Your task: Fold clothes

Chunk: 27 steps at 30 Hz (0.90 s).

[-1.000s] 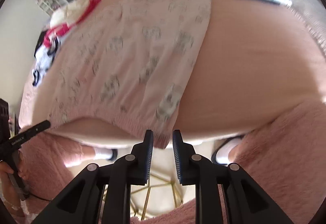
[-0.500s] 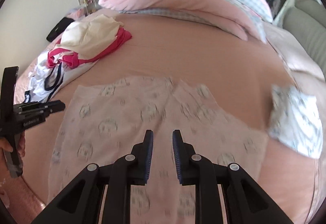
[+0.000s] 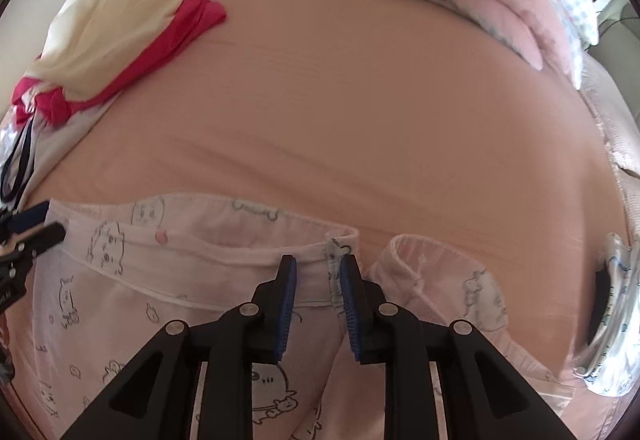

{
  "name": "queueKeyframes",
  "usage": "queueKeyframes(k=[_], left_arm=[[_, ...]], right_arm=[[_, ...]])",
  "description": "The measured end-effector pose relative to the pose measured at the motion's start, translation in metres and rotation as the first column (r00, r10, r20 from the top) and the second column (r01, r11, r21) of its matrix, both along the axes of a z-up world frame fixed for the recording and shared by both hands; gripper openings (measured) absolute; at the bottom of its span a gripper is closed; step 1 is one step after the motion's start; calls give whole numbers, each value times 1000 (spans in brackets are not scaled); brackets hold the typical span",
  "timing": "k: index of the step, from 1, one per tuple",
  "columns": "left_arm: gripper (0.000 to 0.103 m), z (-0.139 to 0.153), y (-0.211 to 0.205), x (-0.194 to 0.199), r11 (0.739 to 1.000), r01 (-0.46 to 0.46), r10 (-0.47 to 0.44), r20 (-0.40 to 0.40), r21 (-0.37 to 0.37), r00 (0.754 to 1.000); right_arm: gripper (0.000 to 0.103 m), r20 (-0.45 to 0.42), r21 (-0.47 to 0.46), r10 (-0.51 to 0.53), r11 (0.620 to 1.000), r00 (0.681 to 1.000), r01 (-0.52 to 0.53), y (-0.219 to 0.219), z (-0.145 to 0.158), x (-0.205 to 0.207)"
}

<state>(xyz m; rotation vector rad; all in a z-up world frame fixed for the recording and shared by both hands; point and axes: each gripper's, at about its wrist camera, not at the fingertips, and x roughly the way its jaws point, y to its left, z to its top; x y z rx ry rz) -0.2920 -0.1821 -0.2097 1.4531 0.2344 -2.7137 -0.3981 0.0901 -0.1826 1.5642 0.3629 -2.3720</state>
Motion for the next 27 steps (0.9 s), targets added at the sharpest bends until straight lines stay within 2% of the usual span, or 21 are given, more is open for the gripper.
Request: queueKeyframes(k=[1, 2, 3, 4, 6, 11, 15, 18, 20, 22, 25, 27], left_arm=[[25, -2, 2, 0, 1000, 12, -12, -9, -11, 1000], [6, -1, 4, 0, 1000, 12, -13, -20, -11, 1000], [6, -1, 5, 1, 1000, 12, -13, -30, -11, 999], [5, 0, 4, 2, 1000, 2, -2, -42, -14, 999], [5, 6, -3, 7, 1000, -30, 29, -67, -11, 997], [4, 17, -27, 18, 994, -112, 112, -80, 2, 991], [4, 17, -38, 22, 992, -115, 119, -64, 54, 991], [6, 11, -44, 15, 989, -116, 117, -4, 95, 993], [6, 12, -49, 16, 984, -124, 124, 11, 127, 992], [7, 17, -50, 17, 986, -130, 129, 14, 102, 992], [7, 23, -50, 18, 985, -169, 170, 26, -29, 985], [7, 23, -52, 21, 980, -190, 192, 27, -67, 981]], right_arm=[[24, -6, 4, 12, 1000, 1000, -12, -1, -3, 2], [22, -12, 7, 24, 1000, 1000, -24, -1, -6, 4], [12, -15, 1, 26, 1000, 1000, -26, -1, -5, 4], [7, -18, -7, 28, 1000, 999, -28, -1, -4, 4], [5, -6, -82, 3, 997, 1000, -3, 5, 3, 2], [5, -74, -201, -30, 979, 997, 14, 13, 35, 9], [5, -98, -207, 4, 978, 995, -25, 10, 41, 12], [8, -14, -202, 86, 976, 996, -87, -1, 27, 5], [11, 2, -133, 105, 986, 994, -104, -8, 21, 8], [11, -63, -87, 107, 990, 992, -112, -11, 27, 21], [12, -170, -73, 92, 992, 981, -106, -6, 39, 34], [12, -214, -56, 82, 994, 973, -96, -5, 47, 38]])
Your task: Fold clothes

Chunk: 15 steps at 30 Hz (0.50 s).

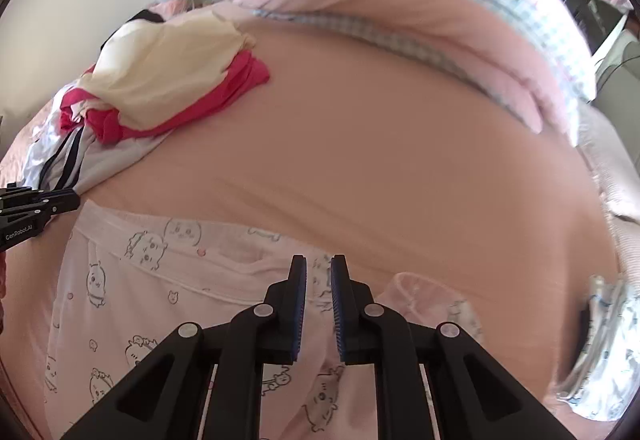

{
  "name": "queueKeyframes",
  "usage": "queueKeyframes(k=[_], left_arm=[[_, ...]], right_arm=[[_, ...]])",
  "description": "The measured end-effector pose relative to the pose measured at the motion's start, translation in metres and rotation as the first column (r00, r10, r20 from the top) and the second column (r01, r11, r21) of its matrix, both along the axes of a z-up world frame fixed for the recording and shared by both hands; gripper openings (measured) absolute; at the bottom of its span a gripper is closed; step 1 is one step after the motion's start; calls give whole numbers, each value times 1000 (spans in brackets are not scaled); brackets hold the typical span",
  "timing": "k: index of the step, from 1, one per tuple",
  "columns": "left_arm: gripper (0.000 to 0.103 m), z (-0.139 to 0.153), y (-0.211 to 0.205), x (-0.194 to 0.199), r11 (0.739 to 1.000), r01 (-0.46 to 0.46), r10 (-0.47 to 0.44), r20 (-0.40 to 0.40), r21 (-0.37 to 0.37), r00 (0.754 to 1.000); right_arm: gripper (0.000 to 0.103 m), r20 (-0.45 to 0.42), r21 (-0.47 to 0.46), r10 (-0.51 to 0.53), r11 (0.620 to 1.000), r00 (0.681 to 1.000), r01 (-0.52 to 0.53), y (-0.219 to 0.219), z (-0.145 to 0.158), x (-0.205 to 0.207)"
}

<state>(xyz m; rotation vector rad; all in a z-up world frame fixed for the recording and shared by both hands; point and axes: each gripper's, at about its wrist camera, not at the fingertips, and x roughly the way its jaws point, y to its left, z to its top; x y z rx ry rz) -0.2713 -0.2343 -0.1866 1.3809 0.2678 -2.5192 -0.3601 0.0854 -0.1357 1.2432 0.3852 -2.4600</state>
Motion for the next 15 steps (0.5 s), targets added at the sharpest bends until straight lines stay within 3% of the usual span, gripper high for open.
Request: queueKeyframes(k=[2, 5, 9, 10, 12, 15], left_arm=[[7, -2, 0, -1, 999, 24, -24, 1, 46, 1000], [7, -6, 7, -4, 988, 93, -93, -4, 126, 996], [9, -12, 15, -4, 993, 104, -106, 26, 62, 994], [9, -13, 14, -4, 992, 102, -104, 24, 69, 994], [9, -14, 13, -3, 992, 98, -100, 20, 76, 995], [9, -14, 12, -2, 992, 97, -99, 21, 76, 995]], right_arm=[[13, -18, -7, 14, 1000, 1000, -14, -1, 5, 4], [29, 74, -4, 84, 996, 994, -84, -7, -5, 0], [29, 123, 88, 83, 992, 989, -94, -24, -34, -12], [28, 139, 87, 82, 992, 987, -95, -25, -40, -15], [8, 148, 70, 86, 993, 985, -97, -26, -48, -17], [5, 105, 13, 74, 997, 992, -76, -21, -38, -13]])
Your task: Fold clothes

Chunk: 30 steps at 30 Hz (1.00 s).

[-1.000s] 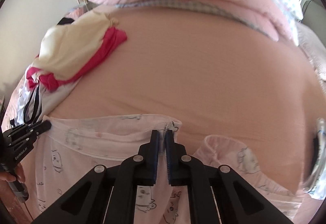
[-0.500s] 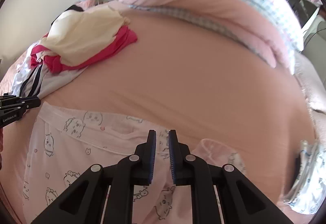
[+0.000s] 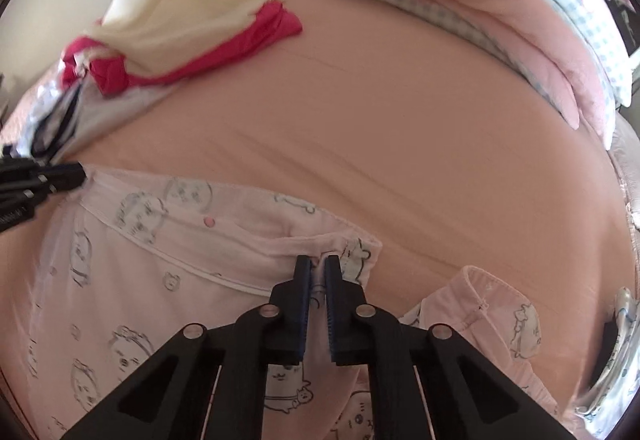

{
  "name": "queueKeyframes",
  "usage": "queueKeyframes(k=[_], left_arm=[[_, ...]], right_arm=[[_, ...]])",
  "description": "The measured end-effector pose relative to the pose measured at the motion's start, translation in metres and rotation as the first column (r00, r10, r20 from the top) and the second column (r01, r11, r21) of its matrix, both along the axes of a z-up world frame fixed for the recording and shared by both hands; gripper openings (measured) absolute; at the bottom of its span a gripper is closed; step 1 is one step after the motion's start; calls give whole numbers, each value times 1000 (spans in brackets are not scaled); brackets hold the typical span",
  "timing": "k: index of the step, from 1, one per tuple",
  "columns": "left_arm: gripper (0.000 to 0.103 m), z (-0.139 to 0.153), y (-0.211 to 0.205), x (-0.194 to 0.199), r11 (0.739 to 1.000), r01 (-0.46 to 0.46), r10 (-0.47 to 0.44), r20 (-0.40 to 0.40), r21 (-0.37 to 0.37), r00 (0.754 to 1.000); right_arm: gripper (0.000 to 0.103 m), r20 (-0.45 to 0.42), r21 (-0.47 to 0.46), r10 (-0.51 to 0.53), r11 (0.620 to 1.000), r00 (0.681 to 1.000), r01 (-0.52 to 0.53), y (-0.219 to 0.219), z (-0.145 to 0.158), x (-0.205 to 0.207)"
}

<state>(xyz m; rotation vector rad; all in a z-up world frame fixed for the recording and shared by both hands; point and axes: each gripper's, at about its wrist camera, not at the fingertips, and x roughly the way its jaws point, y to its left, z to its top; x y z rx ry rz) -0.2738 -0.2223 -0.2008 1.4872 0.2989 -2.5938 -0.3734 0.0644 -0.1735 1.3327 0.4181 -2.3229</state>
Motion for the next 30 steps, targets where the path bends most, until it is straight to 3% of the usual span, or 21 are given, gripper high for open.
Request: queueKeyframes(k=[3, 5, 8, 11, 13, 15, 17, 18, 19, 21, 23, 25, 26, 28, 29, 30], left_arm=[[9, -1, 0, 0, 1000, -5, 5, 3, 7, 1000], [9, -2, 0, 0, 1000, -8, 8, 2, 10, 1000], [9, -2, -2, 2, 1000, -8, 8, -12, 12, 1000], [2, 7, -5, 8, 999, -37, 36, -84, -14, 996], [2, 15, -7, 11, 997, -71, 64, -137, -43, 988], [2, 17, -12, 11, 998, -68, 65, -139, -15, 988], [2, 10, -20, 5, 994, -18, 27, -74, 109, 997], [3, 8, -20, 4, 992, -6, 13, -48, 129, 999], [4, 7, -20, 4, 989, 4, 0, -23, 145, 1000], [12, 8, -12, 6, 998, 19, -19, 2, 64, 1000], [34, 10, -8, 6, 999, 31, -31, 1, 25, 1000], [47, 12, -7, 7, 997, 45, -44, -11, 66, 999], [47, 11, -7, 6, 995, 53, -52, -17, 81, 999], [44, 10, -3, 4, 996, 69, -68, -23, 53, 997], [19, 10, 0, 5, 997, 73, -72, -23, 26, 997], [7, 11, 3, 5, 997, 77, -77, -23, 0, 997]], right_arm=[[5, -12, -95, -28, 995, 1000, 27, 10, 14, -3], [5, -5, -88, -43, 995, 999, 43, 15, 15, -10], [5, 55, -174, -69, 982, 996, 78, 23, 14, -17], [5, 74, -302, -67, 949, 995, 87, 32, 25, -12], [5, 61, -294, -71, 952, 996, 86, 29, 27, -13], [4, 53, -270, -73, 959, 996, 84, 26, 26, -16], [4, 44, -247, -77, 965, 996, 85, 22, 24, -20], [4, 50, -222, -72, 972, 996, 81, 20, 20, -22], [4, 58, -195, -67, 978, 996, 77, 18, 16, -24], [5, 92, -171, -70, 982, 993, 85, 19, 4, -29], [5, 96, -172, -74, 981, 993, 90, 21, 1, -29], [5, 93, -186, -74, 978, 993, 91, 24, 1, -26], [5, 95, -194, -71, 977, 993, 89, 24, 2, -25], [5, 96, -209, -65, 974, 993, 84, 24, 4, -24], [5, 91, -207, -61, 975, 994, 79, 23, 5, -23], [5, 86, -204, -56, 976, 995, 73, 21, 7, -22]])
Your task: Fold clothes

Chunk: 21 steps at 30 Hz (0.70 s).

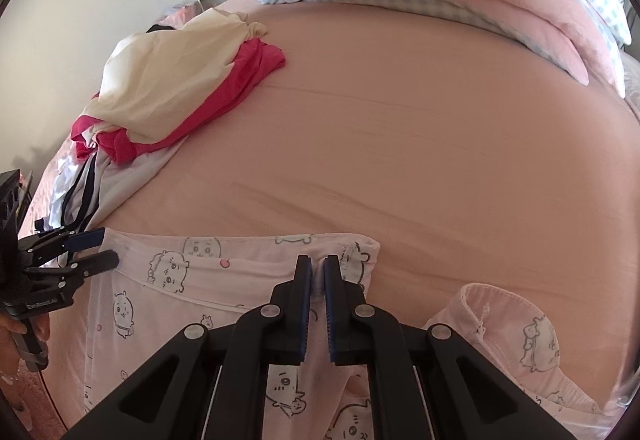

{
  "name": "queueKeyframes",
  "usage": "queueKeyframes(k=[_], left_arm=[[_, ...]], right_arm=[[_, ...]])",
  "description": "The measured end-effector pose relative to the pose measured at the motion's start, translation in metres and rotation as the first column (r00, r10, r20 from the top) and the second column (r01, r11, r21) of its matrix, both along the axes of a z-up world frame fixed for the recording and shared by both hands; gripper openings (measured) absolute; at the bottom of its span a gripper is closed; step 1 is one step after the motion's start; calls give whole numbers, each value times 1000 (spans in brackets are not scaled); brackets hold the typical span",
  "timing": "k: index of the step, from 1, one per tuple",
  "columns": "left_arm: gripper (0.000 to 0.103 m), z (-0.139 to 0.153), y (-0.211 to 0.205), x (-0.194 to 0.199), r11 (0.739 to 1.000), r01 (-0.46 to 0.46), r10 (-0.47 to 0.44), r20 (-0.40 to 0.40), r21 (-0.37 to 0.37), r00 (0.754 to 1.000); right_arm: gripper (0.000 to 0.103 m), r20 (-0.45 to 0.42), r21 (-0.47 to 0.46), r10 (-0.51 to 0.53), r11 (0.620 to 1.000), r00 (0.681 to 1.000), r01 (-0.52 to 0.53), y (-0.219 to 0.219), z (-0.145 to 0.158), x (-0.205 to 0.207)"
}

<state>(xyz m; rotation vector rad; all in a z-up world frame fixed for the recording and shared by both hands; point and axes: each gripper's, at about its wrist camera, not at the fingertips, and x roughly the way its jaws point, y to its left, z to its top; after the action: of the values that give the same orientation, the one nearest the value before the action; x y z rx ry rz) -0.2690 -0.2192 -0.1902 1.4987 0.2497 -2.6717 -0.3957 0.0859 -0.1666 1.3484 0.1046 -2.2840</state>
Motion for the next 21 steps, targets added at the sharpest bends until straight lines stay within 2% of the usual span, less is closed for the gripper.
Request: queueKeyframes(k=[4, 7, 10, 12, 14, 16, 18, 19, 20, 21], left_arm=[[4, 1, 2, -3, 998, -4, 2, -24, -63, 1000], [4, 9, -4, -1, 999, -27, 24, -70, -44, 997], [3, 13, -15, 1, 998, -63, 61, -113, -10, 992], [4, 7, -21, -3, 997, -76, 76, -97, 2, 992], [8, -15, -28, -16, 996, -87, 87, 7, 26, 996], [8, -14, -33, -15, 992, -110, 111, -16, 60, 994], [8, -1, -31, -18, 992, -121, 121, -7, 26, 993], [9, 9, -28, -16, 992, -123, 122, -48, -16, 991], [9, 17, -26, -13, 990, -130, 125, -82, -51, 989], [9, 25, -23, -10, 987, -138, 128, -115, -85, 985]], right_arm=[[3, -43, 2, 20, 1000, 999, -20, -5, 9, 5], [2, -67, 4, -4, 1000, 998, 5, -5, 15, 5], [1, -122, -56, -18, 998, 992, 11, -1, 26, 4], [1, -112, -45, -20, 999, 993, 15, -4, 23, -3], [1, -81, 33, -28, 999, 996, 31, -8, 8, -12], [2, 6, 69, -10, 998, 1000, 9, -10, -7, -17], [3, -5, 99, 18, 995, 1000, -17, -13, -2, -7], [4, -33, 110, 42, 993, 999, -38, -16, 4, 1], [8, -58, 125, 58, 991, 997, -51, -17, 9, 9], [21, -66, 140, 67, 989, 996, -57, -19, 12, 15]])
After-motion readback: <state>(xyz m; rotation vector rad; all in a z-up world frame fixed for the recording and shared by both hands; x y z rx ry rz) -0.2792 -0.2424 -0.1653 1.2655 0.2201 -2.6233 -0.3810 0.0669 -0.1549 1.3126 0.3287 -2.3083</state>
